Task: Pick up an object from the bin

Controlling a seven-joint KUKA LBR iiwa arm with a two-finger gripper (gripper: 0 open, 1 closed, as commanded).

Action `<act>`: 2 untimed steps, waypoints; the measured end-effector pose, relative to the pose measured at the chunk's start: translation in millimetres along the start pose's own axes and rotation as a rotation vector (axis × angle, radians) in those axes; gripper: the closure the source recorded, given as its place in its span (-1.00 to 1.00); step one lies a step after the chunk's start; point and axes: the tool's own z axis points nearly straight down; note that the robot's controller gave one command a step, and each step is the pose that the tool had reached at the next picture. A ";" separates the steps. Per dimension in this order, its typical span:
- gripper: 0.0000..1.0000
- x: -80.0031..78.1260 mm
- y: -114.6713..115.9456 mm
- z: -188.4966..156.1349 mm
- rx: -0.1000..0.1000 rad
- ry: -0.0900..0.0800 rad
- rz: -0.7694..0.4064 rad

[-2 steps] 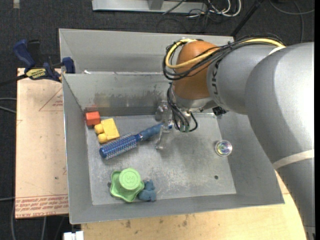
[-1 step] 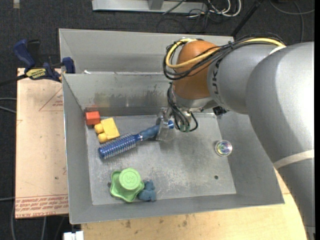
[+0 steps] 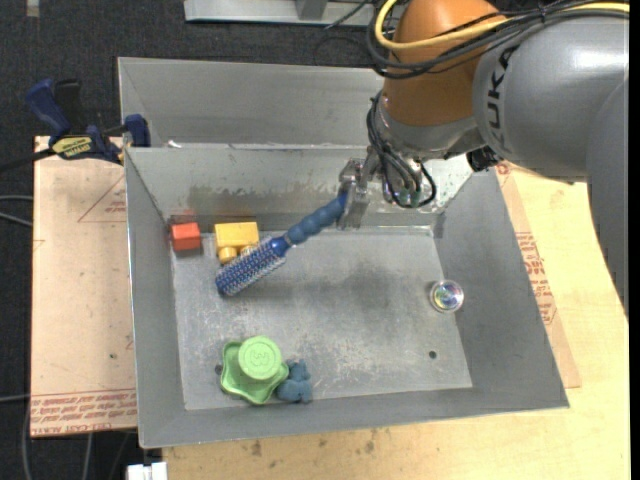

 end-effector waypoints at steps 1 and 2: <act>1.00 14.9 -7.8 9.3 0.001 0.009 0.037; -1.00 14.5 -7.7 9.0 0.002 0.008 0.037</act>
Offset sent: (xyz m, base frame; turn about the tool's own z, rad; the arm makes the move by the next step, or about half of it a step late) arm -0.0158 -0.0069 -0.0088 0.0401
